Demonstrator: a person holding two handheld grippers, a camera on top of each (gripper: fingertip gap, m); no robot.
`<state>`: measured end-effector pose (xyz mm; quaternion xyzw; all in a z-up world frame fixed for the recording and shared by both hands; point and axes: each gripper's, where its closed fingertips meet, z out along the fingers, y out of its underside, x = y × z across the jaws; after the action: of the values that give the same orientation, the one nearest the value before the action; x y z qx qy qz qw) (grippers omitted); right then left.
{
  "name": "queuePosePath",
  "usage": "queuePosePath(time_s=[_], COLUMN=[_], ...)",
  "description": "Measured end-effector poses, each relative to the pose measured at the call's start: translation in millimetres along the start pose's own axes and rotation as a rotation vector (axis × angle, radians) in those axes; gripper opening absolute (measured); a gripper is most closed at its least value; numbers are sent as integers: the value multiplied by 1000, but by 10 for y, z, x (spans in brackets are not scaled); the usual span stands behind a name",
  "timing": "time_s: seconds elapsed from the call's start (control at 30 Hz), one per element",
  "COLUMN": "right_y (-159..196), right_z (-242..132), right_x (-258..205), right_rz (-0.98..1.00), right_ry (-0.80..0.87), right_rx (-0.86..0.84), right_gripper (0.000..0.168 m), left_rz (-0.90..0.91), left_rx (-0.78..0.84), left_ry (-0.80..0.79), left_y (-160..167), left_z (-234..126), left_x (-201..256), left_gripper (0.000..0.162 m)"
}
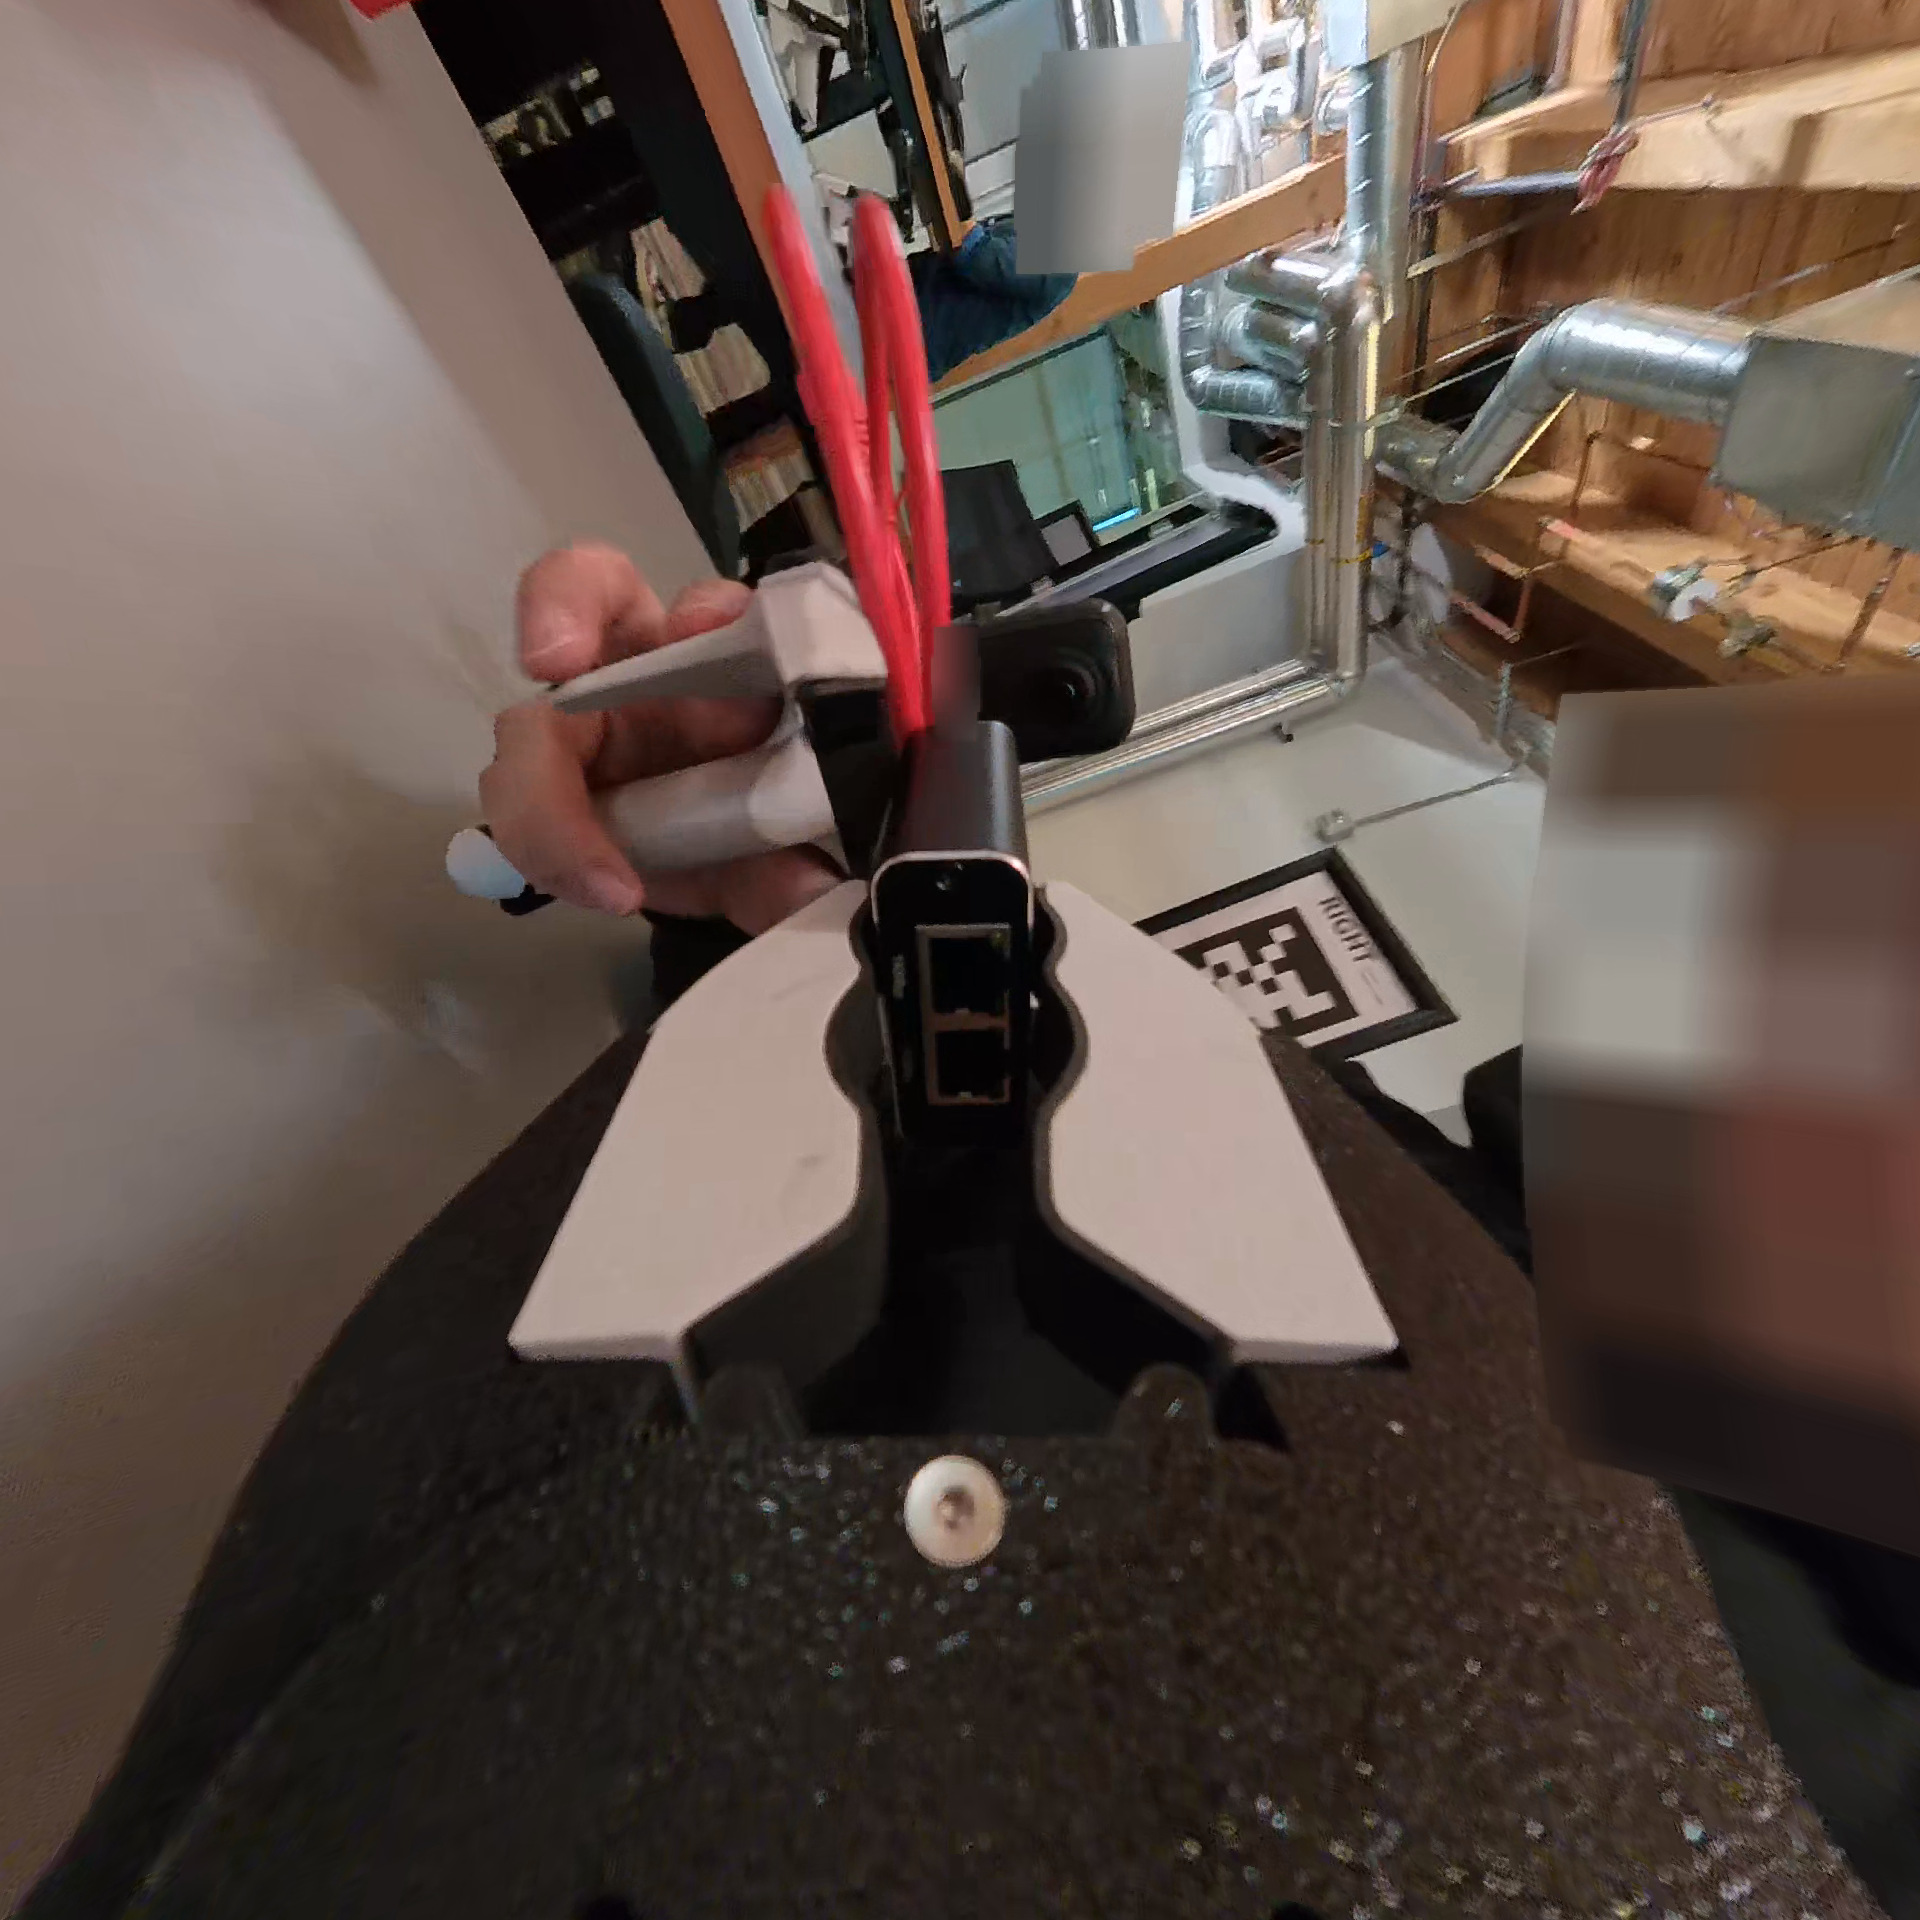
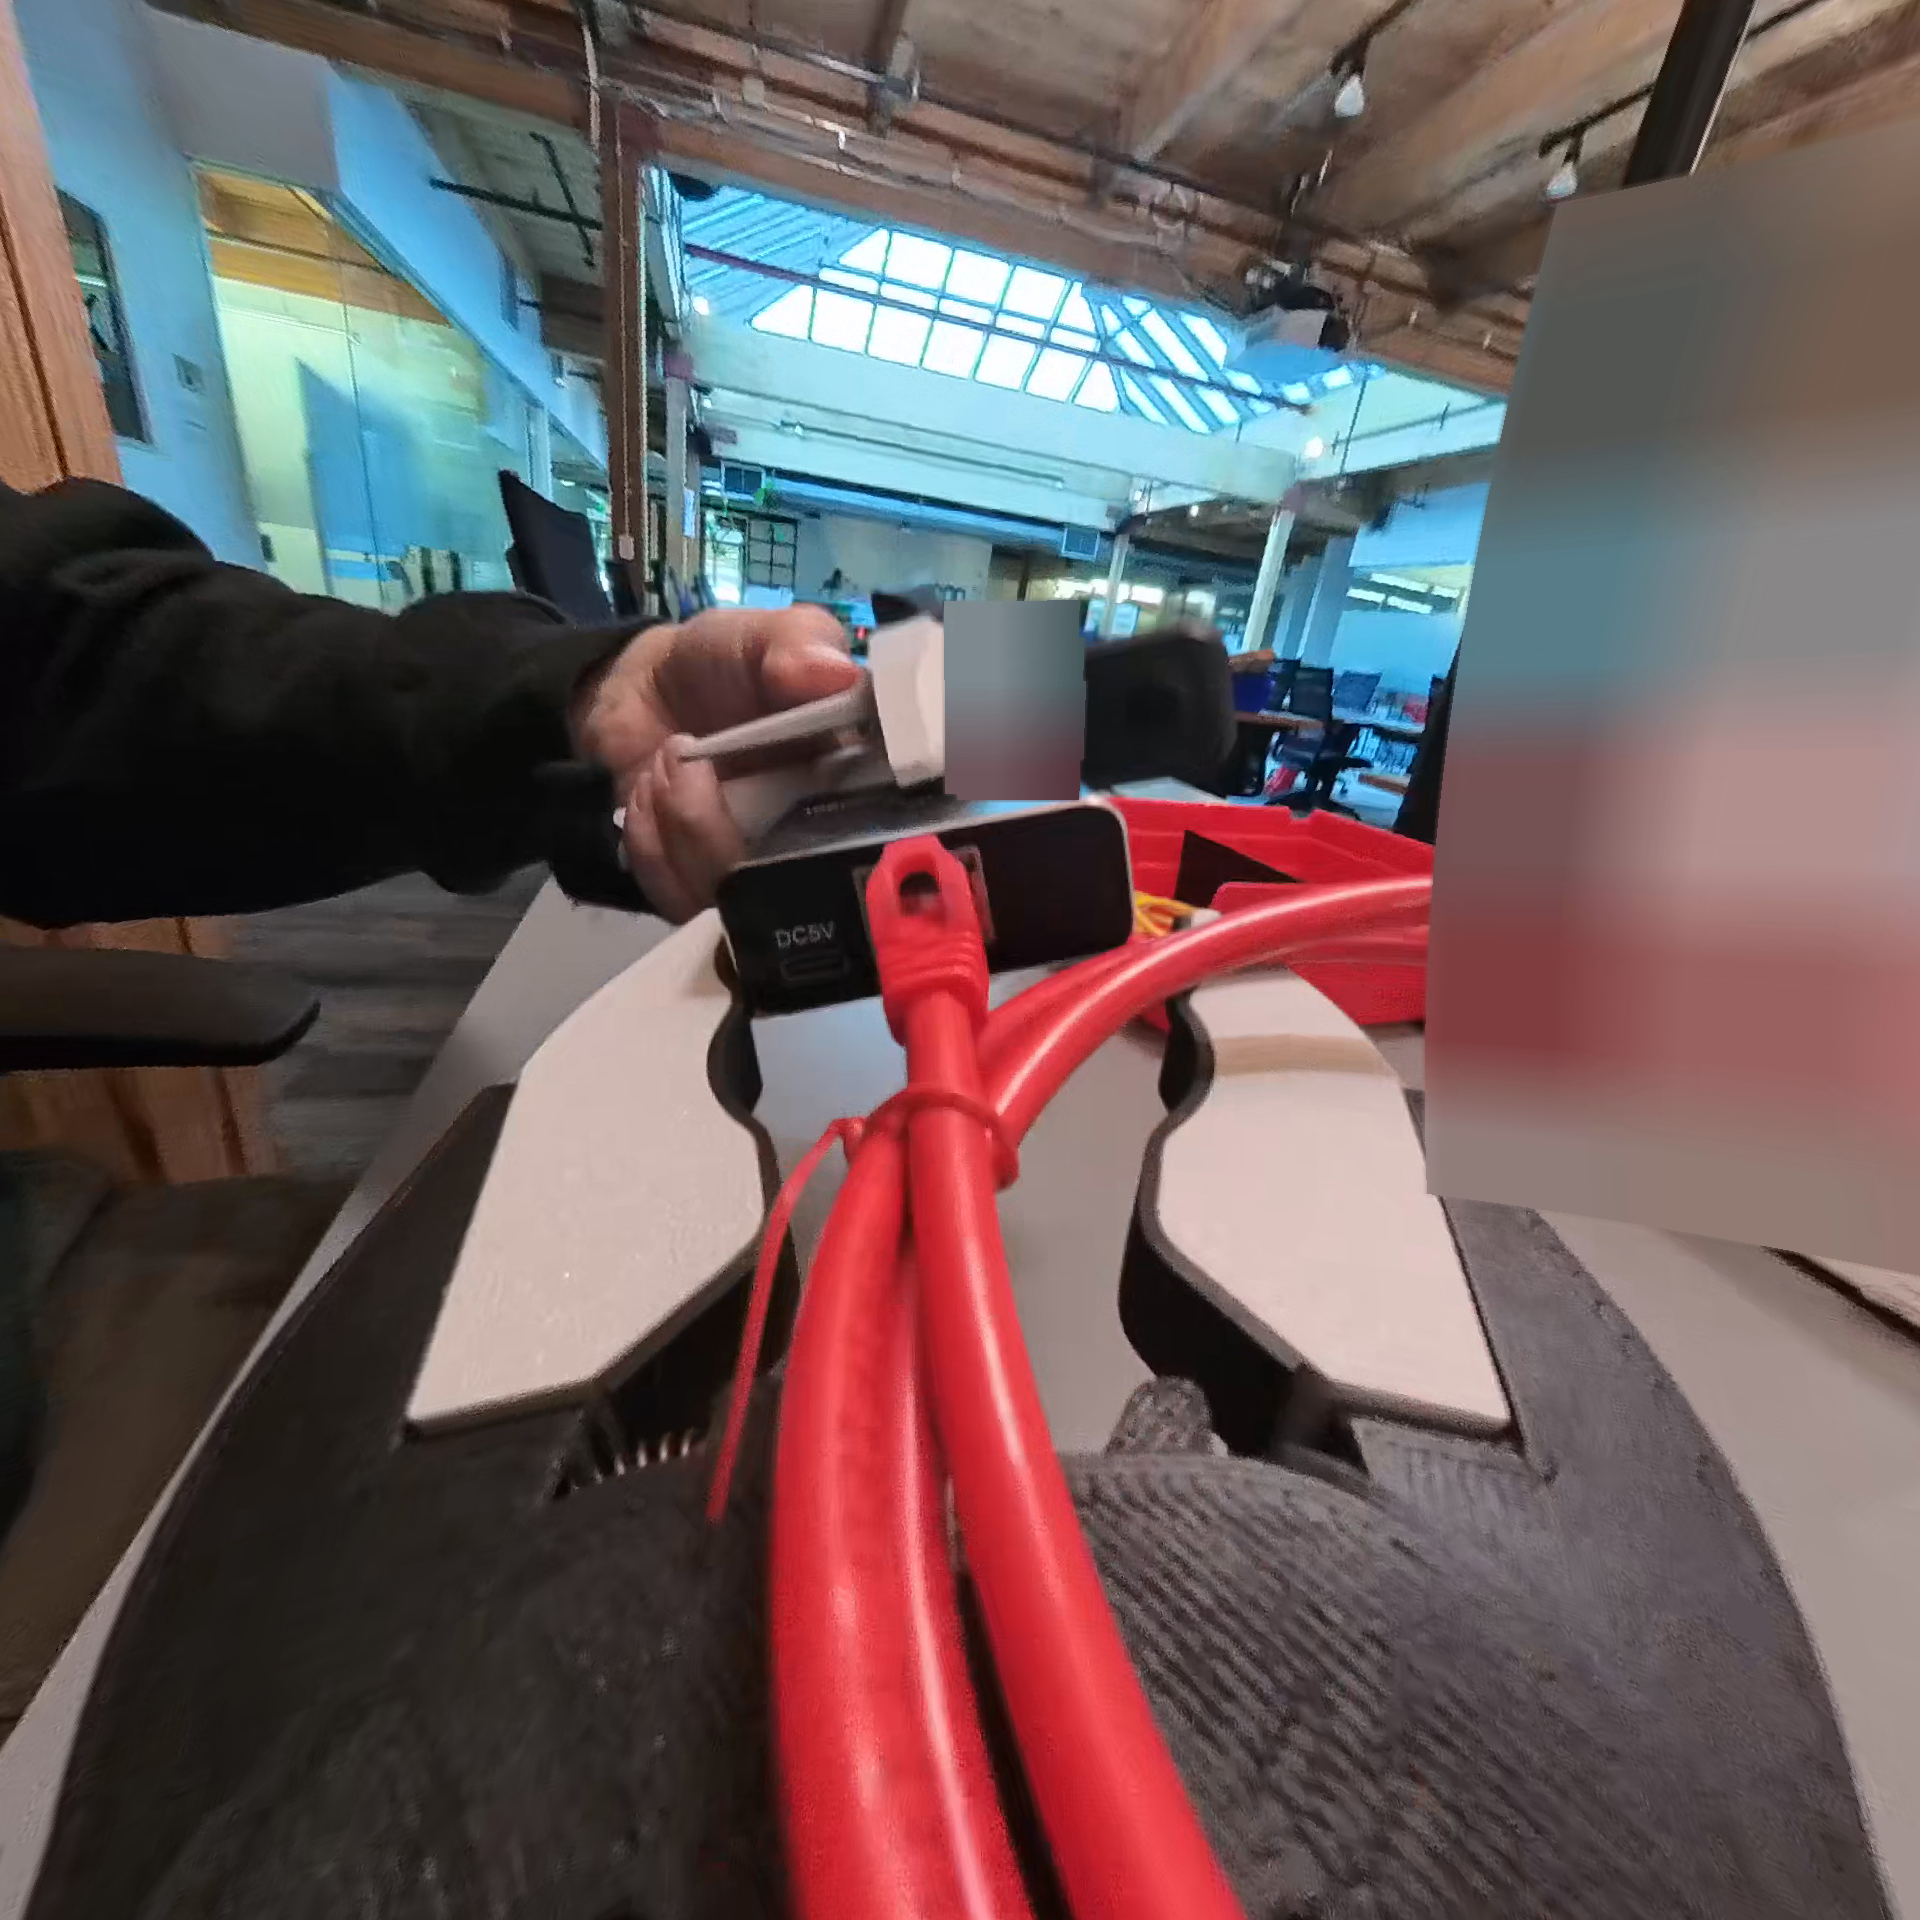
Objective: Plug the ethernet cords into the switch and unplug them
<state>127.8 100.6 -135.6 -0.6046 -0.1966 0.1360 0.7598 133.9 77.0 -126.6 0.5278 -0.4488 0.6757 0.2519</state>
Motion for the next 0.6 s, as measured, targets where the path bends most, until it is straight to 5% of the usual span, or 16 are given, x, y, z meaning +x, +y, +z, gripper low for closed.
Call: queuePosePath(time_s=[0.3, 0.6], right_y=[-50, -181], right_z=[-16, -60], right_x=[73, 53], right_rz=[-140, -51], right_ry=[95, 64], right_rx=[-4, 58], right_gripper=[79, 68], left_rz=[-27, -10], left_rx=[26, 56], left_ry=[-21, -41], left_y=[-37, -89], left_z=[-1, 43], left_x=[-32, -50], left_gripper=[25, 25])
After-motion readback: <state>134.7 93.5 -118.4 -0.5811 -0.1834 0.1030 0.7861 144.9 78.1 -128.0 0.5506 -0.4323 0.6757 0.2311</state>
